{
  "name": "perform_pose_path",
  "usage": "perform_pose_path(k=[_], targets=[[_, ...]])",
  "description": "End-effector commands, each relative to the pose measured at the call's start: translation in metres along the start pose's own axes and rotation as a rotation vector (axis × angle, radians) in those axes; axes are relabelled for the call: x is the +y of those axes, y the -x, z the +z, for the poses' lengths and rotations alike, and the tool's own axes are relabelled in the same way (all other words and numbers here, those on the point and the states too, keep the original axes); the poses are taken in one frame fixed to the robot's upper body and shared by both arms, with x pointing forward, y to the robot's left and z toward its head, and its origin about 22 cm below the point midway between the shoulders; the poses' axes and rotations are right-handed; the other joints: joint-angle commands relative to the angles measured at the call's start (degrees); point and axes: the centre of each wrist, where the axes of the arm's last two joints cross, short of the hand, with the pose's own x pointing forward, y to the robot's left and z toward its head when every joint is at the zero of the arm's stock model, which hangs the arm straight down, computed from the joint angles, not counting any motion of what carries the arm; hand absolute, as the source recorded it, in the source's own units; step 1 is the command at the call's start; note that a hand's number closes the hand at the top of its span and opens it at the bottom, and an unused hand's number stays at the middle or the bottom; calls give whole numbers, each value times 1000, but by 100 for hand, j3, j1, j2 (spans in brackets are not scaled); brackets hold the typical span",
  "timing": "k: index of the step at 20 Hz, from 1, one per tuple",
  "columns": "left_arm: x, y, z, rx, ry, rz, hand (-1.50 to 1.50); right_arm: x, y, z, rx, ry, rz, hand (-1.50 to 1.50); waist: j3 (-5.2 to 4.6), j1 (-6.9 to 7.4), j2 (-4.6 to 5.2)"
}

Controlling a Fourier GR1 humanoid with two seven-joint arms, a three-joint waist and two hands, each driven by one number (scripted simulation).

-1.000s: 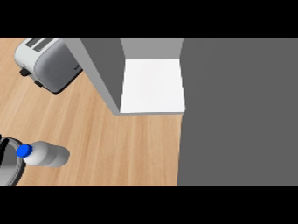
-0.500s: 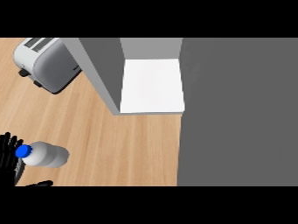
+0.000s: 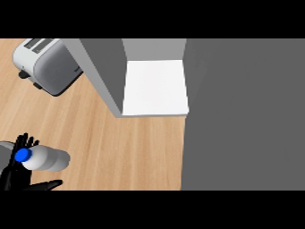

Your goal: Pick up the bottled water, place it into the cabinet and close the cabinet

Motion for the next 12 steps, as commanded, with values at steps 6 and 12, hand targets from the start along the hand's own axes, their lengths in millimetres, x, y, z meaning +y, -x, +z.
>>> perform_pose_path(k=[6, 12], targets=[[-17, 38, -2, 14, 51, 127, -150, 0, -23, 6, -29, 22, -8, -150, -2, 4, 10], [-38, 40, -25, -27, -17, 171, 150, -2, -21, 8, -28, 3, -9, -150, -1, 11, 15]])
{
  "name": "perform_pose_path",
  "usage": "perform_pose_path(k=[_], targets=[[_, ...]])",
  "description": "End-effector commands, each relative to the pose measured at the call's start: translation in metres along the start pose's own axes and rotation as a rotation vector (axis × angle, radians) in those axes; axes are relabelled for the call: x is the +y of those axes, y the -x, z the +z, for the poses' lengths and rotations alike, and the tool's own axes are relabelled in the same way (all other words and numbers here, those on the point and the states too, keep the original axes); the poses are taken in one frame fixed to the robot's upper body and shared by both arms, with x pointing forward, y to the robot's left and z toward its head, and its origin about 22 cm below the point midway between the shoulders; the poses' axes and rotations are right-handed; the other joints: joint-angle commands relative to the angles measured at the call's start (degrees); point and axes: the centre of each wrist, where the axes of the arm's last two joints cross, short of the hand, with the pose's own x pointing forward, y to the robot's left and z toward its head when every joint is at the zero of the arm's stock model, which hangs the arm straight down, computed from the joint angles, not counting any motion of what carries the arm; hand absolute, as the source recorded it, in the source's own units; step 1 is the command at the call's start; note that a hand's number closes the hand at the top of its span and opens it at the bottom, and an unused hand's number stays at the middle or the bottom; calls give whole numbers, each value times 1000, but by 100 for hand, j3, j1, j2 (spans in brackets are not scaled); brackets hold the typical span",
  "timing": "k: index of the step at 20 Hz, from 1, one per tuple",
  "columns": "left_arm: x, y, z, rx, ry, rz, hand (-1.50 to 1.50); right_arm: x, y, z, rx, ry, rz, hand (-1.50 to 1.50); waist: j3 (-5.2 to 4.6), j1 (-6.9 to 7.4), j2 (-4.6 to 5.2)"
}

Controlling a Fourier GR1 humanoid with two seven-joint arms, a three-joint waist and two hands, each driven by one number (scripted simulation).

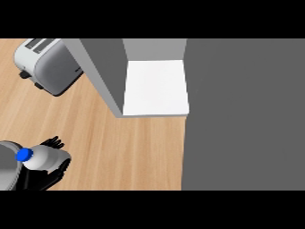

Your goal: Pick up the bottled water, place it into the cabinet and close the cabinet

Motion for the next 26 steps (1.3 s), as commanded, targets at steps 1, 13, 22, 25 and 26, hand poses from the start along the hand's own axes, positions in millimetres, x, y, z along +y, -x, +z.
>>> perform_pose_path(k=[1, 13, 22, 25, 26], targets=[[2, 9, 6, -23, -4, 81, 150, 6, -33, -7, -48, 6, -1, -150, -28, 30, 21], [-44, 13, -25, -70, 102, 158, 150, -3, -22, -3, -41, -6, 1, -150, -16, 48, 2], [-121, 32, -31, -64, 196, 172, 150, 2, -14, -6, -43, -3, -24, -150, -16, 40, 2], [-146, 23, -50, -44, 237, 225, 150, 1, -4, -10, -32, -8, -21, -150, -13, 39, -16], [-144, 18, -52, -46, 236, 230, 150, 2, -22, -8, -55, -2, -25, -150, -9, 64, -28]])
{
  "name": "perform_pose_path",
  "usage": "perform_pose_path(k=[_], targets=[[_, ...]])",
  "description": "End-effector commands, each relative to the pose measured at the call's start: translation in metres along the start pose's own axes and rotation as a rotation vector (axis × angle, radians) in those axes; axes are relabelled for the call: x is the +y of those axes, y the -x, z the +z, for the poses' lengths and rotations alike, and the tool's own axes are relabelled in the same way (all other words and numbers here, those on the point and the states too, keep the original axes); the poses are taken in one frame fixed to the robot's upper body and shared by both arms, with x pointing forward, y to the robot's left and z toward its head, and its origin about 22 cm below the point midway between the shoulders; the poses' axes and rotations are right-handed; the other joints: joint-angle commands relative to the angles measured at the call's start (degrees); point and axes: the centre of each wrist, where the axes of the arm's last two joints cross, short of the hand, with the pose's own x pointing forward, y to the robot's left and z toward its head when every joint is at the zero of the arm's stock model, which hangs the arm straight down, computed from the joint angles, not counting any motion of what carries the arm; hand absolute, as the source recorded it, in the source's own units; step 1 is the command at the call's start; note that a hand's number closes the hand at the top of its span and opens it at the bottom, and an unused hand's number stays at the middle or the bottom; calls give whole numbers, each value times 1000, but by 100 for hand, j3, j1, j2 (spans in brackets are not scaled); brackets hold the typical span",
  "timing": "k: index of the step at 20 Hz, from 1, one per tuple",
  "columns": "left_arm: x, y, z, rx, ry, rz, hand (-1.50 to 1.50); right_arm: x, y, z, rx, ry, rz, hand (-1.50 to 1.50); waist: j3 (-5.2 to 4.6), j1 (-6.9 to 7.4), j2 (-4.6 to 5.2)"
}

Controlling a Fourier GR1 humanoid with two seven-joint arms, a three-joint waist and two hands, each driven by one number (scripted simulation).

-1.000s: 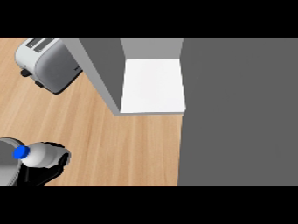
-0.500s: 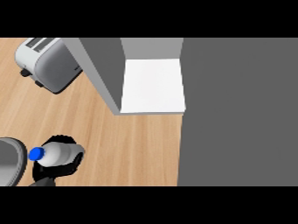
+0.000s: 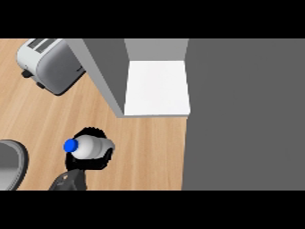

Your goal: Pick up the bottled water, place it into the cabinet and close the cabinet

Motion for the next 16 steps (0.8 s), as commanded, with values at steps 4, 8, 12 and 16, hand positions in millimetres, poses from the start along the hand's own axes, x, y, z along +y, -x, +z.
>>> perform_pose_path(k=[4, 8, 12, 16], targets=[[-51, -7, -31, 28, 65, 63, 150, 1, -6, 1, -27, -18, -26, -150, -9, -11, -35], [-83, -25, -49, 34, 97, 56, 150, -3, -10, 6, -11, 6, -27, -150, -9, -14, -30], [-126, -44, -60, -53, 141, -64, 150, 0, -5, 0, -19, 17, -25, -150, -7, 25, -29], [-159, -55, -65, -55, 159, -107, 150, 0, -16, -13, -34, 18, -20, -150, -14, 55, 18]])
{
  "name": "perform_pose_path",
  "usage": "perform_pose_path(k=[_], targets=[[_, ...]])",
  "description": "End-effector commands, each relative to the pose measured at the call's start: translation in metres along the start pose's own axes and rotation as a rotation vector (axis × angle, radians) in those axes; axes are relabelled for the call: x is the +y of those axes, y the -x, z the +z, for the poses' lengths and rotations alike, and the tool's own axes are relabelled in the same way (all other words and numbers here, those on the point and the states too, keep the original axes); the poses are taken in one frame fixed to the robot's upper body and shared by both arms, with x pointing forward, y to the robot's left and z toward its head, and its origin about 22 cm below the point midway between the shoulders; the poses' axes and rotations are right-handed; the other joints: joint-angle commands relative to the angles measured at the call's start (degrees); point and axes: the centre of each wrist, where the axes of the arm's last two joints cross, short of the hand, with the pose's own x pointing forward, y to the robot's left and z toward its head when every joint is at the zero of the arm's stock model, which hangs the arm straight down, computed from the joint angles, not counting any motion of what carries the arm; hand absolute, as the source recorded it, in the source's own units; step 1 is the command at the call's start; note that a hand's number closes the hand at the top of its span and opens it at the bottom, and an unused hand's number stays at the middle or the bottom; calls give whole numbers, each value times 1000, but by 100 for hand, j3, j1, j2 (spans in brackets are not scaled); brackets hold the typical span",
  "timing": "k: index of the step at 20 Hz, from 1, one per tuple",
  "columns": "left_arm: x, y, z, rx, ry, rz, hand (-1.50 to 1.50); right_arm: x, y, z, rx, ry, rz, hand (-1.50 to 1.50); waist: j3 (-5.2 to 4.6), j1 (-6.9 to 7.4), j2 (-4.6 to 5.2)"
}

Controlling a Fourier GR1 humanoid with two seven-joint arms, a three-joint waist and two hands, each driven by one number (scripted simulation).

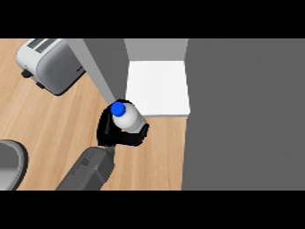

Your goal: Pick up the bottled water, place it into the cabinet and close the cabinet

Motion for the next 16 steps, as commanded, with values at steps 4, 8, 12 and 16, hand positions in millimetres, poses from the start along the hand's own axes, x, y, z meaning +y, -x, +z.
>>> perform_pose_path(k=[4, 8, 12, 16], targets=[[-61, -37, -32, -18, 10, -66, 150, 0, -18, -8, -44, 22, 0, -150, -4, -31, 28], [-83, -63, -78, -9, -7, -156, 150, -12, -15, 0, -51, 31, -14, -150, 3, -118, 39], [-94, -68, -98, 36, -52, -216, 150, -19, -16, -3, -58, 1, -7, -150, 0, -152, 75], [-100, -75, -115, 41, -118, -234, 150, -13, -18, 1, -39, -7, 3, -150, -5, -290, 81]])
